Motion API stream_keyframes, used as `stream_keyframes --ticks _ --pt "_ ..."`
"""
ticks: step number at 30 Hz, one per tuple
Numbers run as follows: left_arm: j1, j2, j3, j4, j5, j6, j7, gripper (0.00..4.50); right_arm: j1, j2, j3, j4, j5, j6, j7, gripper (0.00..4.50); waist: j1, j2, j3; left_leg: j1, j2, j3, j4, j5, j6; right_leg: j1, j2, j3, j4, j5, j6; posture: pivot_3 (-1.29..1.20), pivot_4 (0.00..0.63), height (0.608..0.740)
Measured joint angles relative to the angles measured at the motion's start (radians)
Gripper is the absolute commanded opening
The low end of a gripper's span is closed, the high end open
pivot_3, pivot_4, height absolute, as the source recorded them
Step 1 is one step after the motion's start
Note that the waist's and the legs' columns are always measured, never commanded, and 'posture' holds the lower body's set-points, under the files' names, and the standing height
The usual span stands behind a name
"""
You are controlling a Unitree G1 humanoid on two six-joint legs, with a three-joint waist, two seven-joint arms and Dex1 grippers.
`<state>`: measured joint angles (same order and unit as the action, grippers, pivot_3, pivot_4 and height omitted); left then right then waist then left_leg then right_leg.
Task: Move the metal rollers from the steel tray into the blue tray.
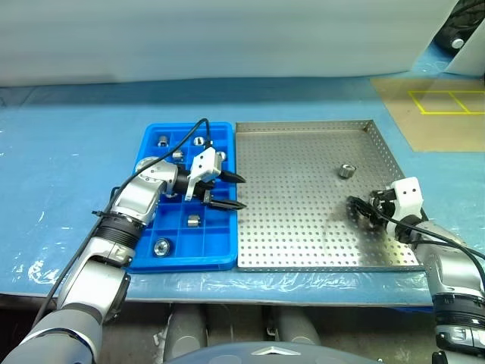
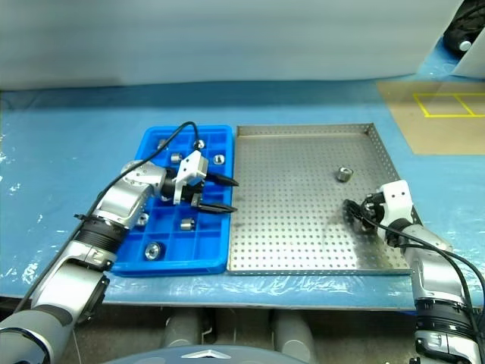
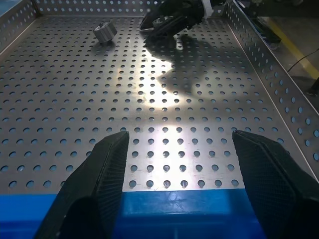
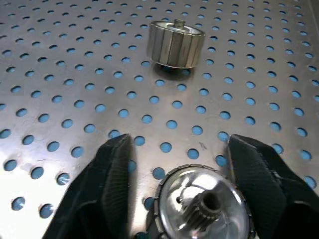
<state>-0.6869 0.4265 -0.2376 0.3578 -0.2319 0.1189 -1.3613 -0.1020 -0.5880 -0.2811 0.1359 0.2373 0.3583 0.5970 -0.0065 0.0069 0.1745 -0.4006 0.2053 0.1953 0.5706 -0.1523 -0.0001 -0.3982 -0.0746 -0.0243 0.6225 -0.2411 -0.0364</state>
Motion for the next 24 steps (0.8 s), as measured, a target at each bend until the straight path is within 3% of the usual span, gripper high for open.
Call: stream_keyframes --ticks 1,2,5,18,24 --pt "0.000 0.000 0.000 -0.001 0.000 0.000 0.000 3.50 0.002 0.000 0.003 -0.004 0.000 0.000 0.000 2.68 0.000 0.000 0.000 0.000 0.000 0.000 0.000 0.000 0.000 0.000 0.000 0.000 0.000 0.000 0.000 -0.30 0.150 0.740" --pt "0.000 0.000 0.000 -0.004 0.000 0.001 0.000 3.50 0.006 -0.001 0.003 -0.005 0.000 0.000 0.006 2.18 0.000 0.000 0.000 0.000 0.000 0.000 0.000 0.000 0.000 0.000 0.000 0.000 0.000 0.000 0.000 -0.30 0.150 0.740" --pt "0.000 0.004 0.000 -0.008 -0.001 0.001 -0.001 3.50 0.024 -0.005 0.008 -0.030 0.003 0.001 0.020 1.70 0.000 0.000 0.000 0.000 0.000 0.000 0.000 0.000 0.000 0.000 0.000 0.000 0.000 0.000 0.000 -0.30 0.150 0.740" --pt "-0.001 0.015 0.013 -0.019 -0.016 0.016 0.000 3.50 -0.030 0.002 0.044 -0.055 0.010 0.067 0.012 1.70 -0.007 0.000 0.000 0.000 0.000 0.001 -0.002 0.001 -0.001 -0.002 0.000 0.001 0.000 0.000 0.000 -0.25 0.150 0.740" --pt "-0.027 0.041 0.046 -0.057 -0.042 0.054 0.009 3.50 -0.200 0.039 0.151 -0.196 0.059 0.140 0.059 1.70 -0.004 0.001 0.000 -0.001 0.000 0.000 -0.006 0.001 -0.002 -0.007 0.000 0.002 0.001 0.000 0.000 -0.19 0.150 0.740"
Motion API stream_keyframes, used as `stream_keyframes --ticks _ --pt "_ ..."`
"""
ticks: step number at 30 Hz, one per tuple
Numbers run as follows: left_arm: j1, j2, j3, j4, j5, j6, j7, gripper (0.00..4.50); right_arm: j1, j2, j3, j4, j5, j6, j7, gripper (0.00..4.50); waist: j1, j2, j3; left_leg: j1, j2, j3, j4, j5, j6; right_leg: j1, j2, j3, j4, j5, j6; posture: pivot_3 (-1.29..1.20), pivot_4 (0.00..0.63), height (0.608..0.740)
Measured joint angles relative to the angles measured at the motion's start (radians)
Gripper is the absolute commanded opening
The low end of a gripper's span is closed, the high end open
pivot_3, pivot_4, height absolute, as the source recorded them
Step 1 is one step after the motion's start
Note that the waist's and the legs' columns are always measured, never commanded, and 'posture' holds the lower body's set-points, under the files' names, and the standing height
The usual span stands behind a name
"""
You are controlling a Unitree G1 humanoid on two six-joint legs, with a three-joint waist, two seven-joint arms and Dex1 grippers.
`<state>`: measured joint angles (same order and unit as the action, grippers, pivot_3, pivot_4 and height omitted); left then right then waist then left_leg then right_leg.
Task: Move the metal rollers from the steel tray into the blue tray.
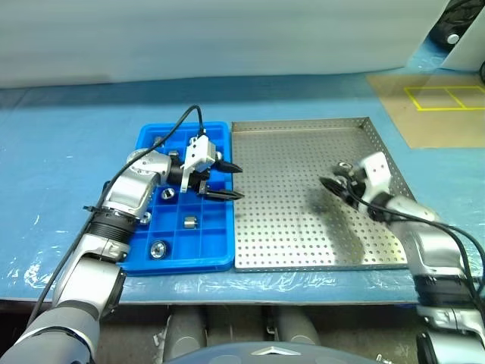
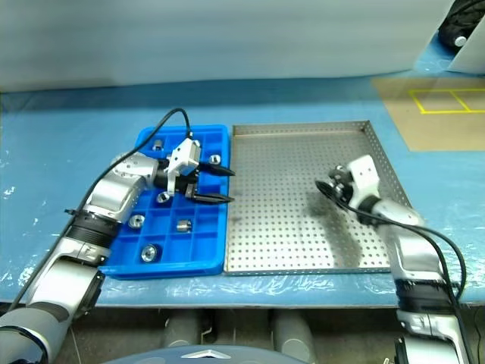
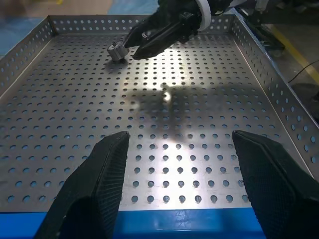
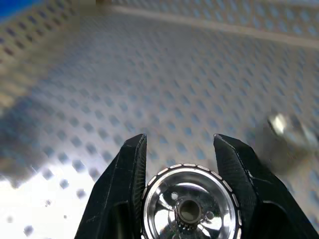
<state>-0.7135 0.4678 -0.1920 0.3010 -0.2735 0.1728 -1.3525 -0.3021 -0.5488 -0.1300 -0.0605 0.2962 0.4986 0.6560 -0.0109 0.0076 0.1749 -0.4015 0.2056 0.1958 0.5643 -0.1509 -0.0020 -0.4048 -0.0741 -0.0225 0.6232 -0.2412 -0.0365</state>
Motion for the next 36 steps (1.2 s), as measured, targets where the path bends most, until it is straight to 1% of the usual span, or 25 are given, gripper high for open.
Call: stream_keyframes --ticks 5,9,13,16,19,22,27,29,32,36 --pt "0.017 0.068 0.038 -0.018 0.000 0.019 0.029 3.50 -0.096 0.045 0.140 -0.014 -0.002 0.007 0.066 1.70 0.015 0.000 0.000 -0.003 0.000 0.000 -0.001 0.000 0.001 -0.002 0.000 -0.001 -0.001 0.000 0.000 -0.11 0.150 0.740" --pt "0.058 0.130 0.084 -0.079 -0.011 0.048 0.055 3.50 -0.199 0.099 0.232 0.079 -0.013 -0.012 0.126 1.70 0.030 0.000 0.000 -0.003 0.000 -0.001 -0.001 0.000 0.000 -0.003 0.000 -0.001 0.000 0.000 0.000 -0.03 0.150 0.740" --pt "0.142 0.198 0.138 -0.160 -0.020 0.092 0.096 3.50 -0.314 0.172 0.296 0.182 -0.029 -0.070 0.190 1.70 0.044 0.000 0.001 -0.003 0.001 -0.001 -0.002 0.001 -0.002 -0.004 0.000 -0.001 0.000 0.000 -0.001 0.06 0.150 0.740" --pt "0.203 0.237 0.173 -0.232 -0.039 0.132 0.126 3.50 -0.347 0.209 0.327 0.238 -0.042 -0.106 0.232 1.70 0.075 0.000 0.001 -0.003 0.001 -0.001 -0.003 0.001 -0.002 -0.004 0.000 -0.002 0.000 -0.001 -0.001 0.15 0.150 0.740" --pt "0.324 0.286 0.238 -0.347 -0.062 0.182 0.170 3.50 -0.368 0.238 0.374 0.296 -0.056 -0.131 0.298 1.70 0.090 -0.001 0.001 -0.004 0.001 -0.002 -0.003 0.001 -0.002 -0.004 0.000 -0.002 0.000 -0.001 -0.001 0.19 0.150 0.740" --pt "0.384 0.303 0.278 -0.408 -0.084 0.221 0.206 3.50 -0.372 0.249 0.402 0.335 -0.065 -0.145 0.349 1.70 0.117 -0.001 0.001 -0.004 0.001 -0.002 -0.003 0.001 -0.003 -0.004 0.000 -0.003 0.000 -0.001 -0.001 0.23 0.150 0.740" --pt "0.461 0.318 0.310 -0.516 -0.116 0.267 0.249 3.50 -0.392 0.277 0.429 0.385 -0.083 -0.178 0.407 1.70 0.140 -0.001 0.001 -0.003 0.001 -0.006 -0.003 0.002 -0.005 -0.004 -0.001 -0.003 0.001 -0.001 -0.001 0.25 0.150 0.740" --pt "0.473 0.319 0.311 -0.537 -0.124 0.279 0.261 3.50 -0.396 0.282 0.429 0.397 -0.086 -0.193 0.422 2.43 0.144 -0.001 0.001 -0.003 0.001 -0.007 -0.003 0.003 -0.005 -0.004 -0.001 -0.003 0.002 -0.001 -0.001 0.25 0.150 0.740" --pt "0.480 0.321 0.311 -0.552 -0.133 0.291 0.275 3.50 -0.400 0.291 0.429 0.413 -0.103 -0.221 0.426 3.32 0.144 -0.001 0.001 -0.003 0.001 -0.008 -0.003 0.003 -0.006 -0.004 -0.001 -0.003 0.002 -0.001 -0.001 0.24 0.150 0.740" --pt "0.477 0.323 0.310 -0.552 -0.138 0.296 0.282 3.50 -0.413 0.301 0.423 0.434 -0.115 -0.221 0.411 3.32 0.139 -0.001 0.001 -0.003 0.001 -0.008 -0.004 0.003 -0.006 -0.004 -0.001 -0.003 0.001 -0.001 -0.001 0.21 0.150 0.740"
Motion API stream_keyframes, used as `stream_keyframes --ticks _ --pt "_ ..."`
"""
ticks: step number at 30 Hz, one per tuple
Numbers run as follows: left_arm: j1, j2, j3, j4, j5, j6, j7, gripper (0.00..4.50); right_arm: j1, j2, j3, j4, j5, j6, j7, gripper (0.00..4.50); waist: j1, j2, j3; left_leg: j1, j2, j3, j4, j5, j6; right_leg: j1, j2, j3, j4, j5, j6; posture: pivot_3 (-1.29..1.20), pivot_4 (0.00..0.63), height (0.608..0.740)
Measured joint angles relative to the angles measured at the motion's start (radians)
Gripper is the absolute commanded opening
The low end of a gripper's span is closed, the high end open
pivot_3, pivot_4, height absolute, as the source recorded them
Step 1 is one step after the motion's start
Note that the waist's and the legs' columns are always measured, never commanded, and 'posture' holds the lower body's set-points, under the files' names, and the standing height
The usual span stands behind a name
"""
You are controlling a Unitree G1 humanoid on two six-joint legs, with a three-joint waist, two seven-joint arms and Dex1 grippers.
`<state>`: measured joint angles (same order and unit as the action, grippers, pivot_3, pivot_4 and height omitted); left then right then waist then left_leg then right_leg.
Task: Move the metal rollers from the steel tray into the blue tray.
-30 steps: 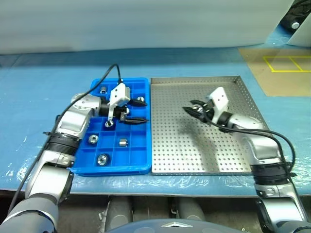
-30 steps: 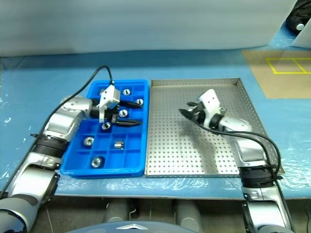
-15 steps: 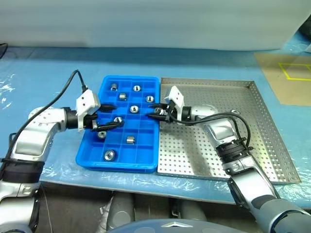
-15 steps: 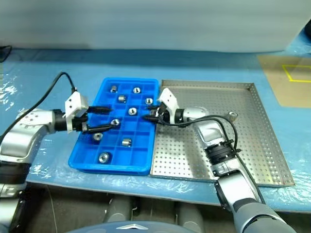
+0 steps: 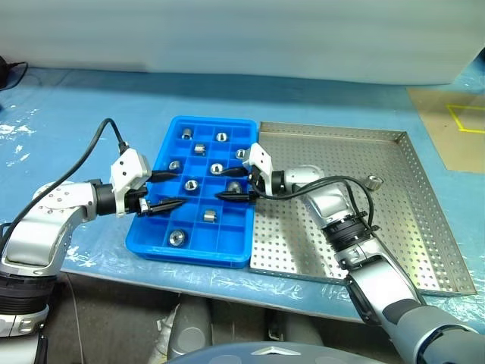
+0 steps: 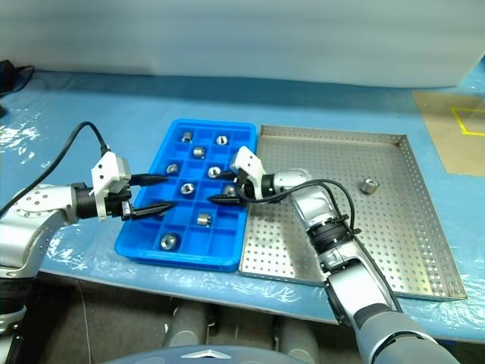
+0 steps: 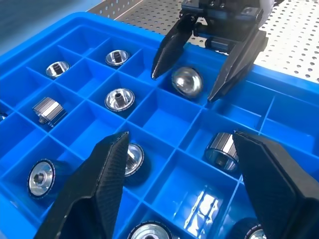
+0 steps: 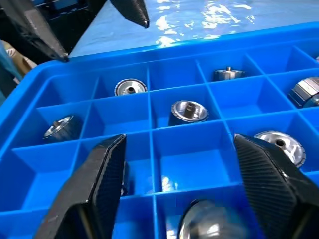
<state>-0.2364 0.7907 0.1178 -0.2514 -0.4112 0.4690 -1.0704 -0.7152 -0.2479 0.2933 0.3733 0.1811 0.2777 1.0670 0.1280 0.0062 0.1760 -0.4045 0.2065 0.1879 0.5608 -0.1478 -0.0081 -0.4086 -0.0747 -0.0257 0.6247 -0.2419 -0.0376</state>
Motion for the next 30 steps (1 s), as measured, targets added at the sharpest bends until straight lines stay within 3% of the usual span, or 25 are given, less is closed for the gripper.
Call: stream_keyframes --ticks 8,16,20,25,30 --pt "-0.129 -0.025 -0.082 0.074 0.003 -0.019 -0.032 3.50 0.013 -0.045 -0.080 -0.032 0.016 0.040 -0.046 3.32 -0.001 0.000 0.000 0.000 -0.001 0.000 0.000 0.003 -0.004 0.000 0.000 0.000 0.000 0.000 0.000 0.06 0.150 0.740" --pt "-0.295 -0.128 -0.209 0.263 0.048 -0.114 -0.105 3.50 0.065 -0.148 -0.248 -0.066 0.030 0.082 -0.172 3.32 -0.025 0.000 0.000 0.000 -0.001 0.008 0.001 0.003 -0.004 0.000 0.001 0.001 0.001 0.000 0.000 -0.09 0.150 0.740" --pt "-0.398 -0.215 -0.274 0.388 0.082 -0.177 -0.157 3.50 0.159 -0.235 -0.338 -0.075 0.017 0.070 -0.272 3.32 -0.033 0.000 0.000 0.000 -0.001 0.008 0.001 0.002 -0.003 0.002 0.001 0.002 -0.001 0.000 0.000 -0.20 0.150 0.740" --pt "-0.456 -0.261 -0.305 0.501 0.106 -0.242 -0.210 3.50 0.300 -0.287 -0.417 -0.095 0.018 0.068 -0.342 3.32 -0.080 0.000 0.000 0.001 -0.002 0.010 0.002 0.002 -0.002 0.001 0.002 0.002 0.000 0.000 0.000 -0.26 0.150 0.740" --pt "-0.483 -0.291 -0.324 0.572 0.136 -0.301 -0.239 3.50 0.321 -0.312 -0.492 -0.091 0.012 0.033 -0.438 3.32 -0.117 0.000 0.000 0.003 -0.002 0.011 0.003 0.000 0.001 0.002 0.002 0.003 0.000 0.000 0.000 -0.27 0.150 0.740"
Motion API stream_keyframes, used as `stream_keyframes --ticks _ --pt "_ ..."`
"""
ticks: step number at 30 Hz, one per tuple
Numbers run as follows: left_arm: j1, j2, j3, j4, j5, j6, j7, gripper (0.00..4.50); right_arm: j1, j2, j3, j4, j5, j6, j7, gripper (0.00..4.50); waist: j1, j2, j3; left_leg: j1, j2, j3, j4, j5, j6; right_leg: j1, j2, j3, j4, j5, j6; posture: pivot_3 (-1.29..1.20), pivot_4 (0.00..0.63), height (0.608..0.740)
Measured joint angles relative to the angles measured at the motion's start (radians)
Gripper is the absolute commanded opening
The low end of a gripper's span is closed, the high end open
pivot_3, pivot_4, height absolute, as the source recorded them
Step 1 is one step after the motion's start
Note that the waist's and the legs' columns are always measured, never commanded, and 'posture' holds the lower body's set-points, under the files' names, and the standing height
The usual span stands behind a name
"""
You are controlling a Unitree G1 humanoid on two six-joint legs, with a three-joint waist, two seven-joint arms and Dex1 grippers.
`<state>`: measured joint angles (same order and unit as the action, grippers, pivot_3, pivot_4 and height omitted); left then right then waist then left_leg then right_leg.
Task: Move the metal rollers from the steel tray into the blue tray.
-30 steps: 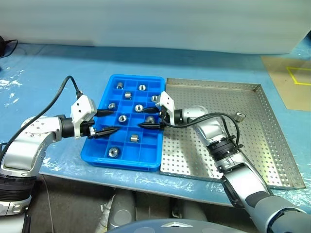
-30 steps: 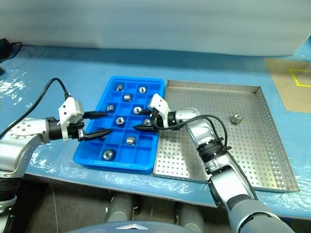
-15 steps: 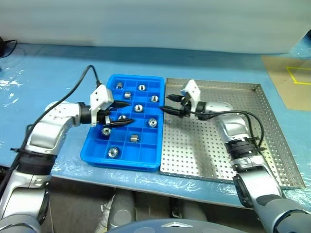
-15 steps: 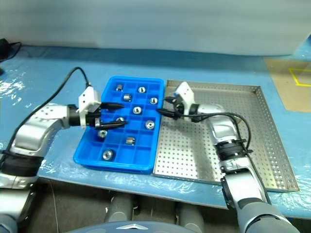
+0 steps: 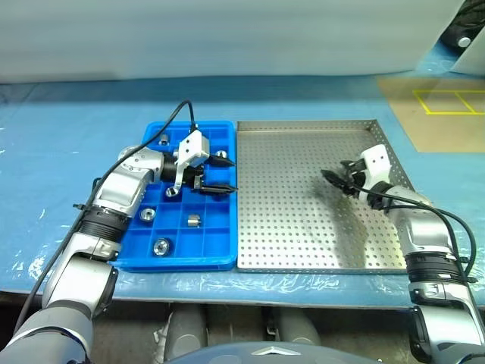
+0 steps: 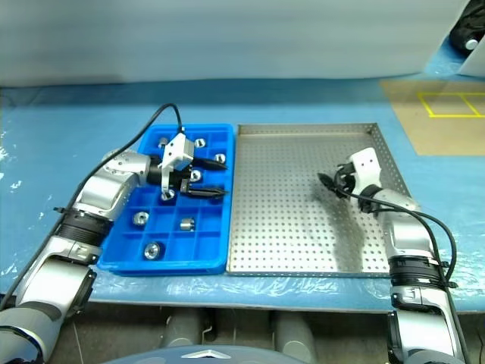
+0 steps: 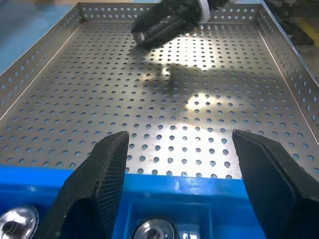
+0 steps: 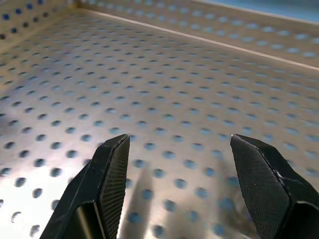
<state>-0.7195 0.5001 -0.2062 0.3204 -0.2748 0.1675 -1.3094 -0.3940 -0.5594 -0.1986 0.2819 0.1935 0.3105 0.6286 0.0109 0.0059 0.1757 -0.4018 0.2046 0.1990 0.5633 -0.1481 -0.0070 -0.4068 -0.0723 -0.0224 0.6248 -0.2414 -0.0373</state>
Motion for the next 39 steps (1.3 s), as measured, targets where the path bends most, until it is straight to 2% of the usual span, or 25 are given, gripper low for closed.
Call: stream_keyframes --ticks 7,20,25,26,28,30,39 --pt "-0.009 -0.015 0.001 0.031 0.011 -0.017 -0.017 3.50 0.001 -0.013 -0.027 0.024 0.006 -0.017 -0.022 3.32 0.004 0.000 0.000 -0.001 0.001 0.000 0.001 0.000 0.006 0.000 0.000 0.000 -0.001 0.000 0.000 -0.24 0.150 0.740" --pt "0.040 0.019 0.007 -0.023 0.013 -0.005 -0.004 3.50 -0.095 -0.012 -0.015 0.379 -0.056 -0.203 -0.097 3.32 0.006 0.000 0.000 -0.001 0.001 0.001 0.004 -0.001 0.007 0.001 -0.001 0.000 0.000 0.000 0.000 -0.19 0.150 0.740" --pt "0.057 0.030 0.007 -0.030 0.013 0.001 0.005 3.50 -0.112 -0.001 -0.009 0.430 -0.061 -0.263 -0.107 3.32 0.005 0.000 0.000 -0.001 0.002 0.001 0.004 -0.002 0.004 0.001 -0.001 0.000 0.001 0.000 0.000 -0.19 0.150 0.740" --pt "0.057 0.031 0.007 -0.035 0.013 0.004 0.005 3.50 -0.113 0.001 -0.005 0.431 -0.063 -0.271 -0.107 2.90 0.005 0.000 0.000 -0.001 0.002 0.001 0.004 -0.002 0.004 0.001 -0.001 0.000 0.001 0.000 0.000 -0.19 0.150 0.740" --pt "0.057 0.033 0.007 -0.044 0.012 0.005 0.005 3.50 -0.113 0.008 0.000 0.433 -0.064 -0.282 -0.105 2.43 0.005 0.000 0.000 -0.001 0.002 0.001 0.004 -0.002 0.004 0.001 -0.001 0.000 0.001 0.000 0.000 -0.19 0.150 0.740" --pt "0.057 0.033 0.007 -0.046 0.012 0.007 0.005 3.50 -0.113 0.014 0.006 0.432 -0.064 -0.287 -0.105 1.75 0.005 0.000 0.000 -0.001 0.002 0.001 0.005 -0.002 0.004 0.001 -0.001 0.000 0.001 0.000 0.000 -0.19 0.150 0.740" --pt "0.057 0.041 0.007 -0.047 0.010 0.016 0.002 3.50 -0.074 0.016 0.018 0.354 -0.059 -0.265 -0.077 1.66 0.006 0.000 0.000 -0.001 0.002 0.001 0.003 -0.003 0.004 0.002 -0.001 0.000 -0.001 0.000 0.000 -0.20 0.150 0.740"
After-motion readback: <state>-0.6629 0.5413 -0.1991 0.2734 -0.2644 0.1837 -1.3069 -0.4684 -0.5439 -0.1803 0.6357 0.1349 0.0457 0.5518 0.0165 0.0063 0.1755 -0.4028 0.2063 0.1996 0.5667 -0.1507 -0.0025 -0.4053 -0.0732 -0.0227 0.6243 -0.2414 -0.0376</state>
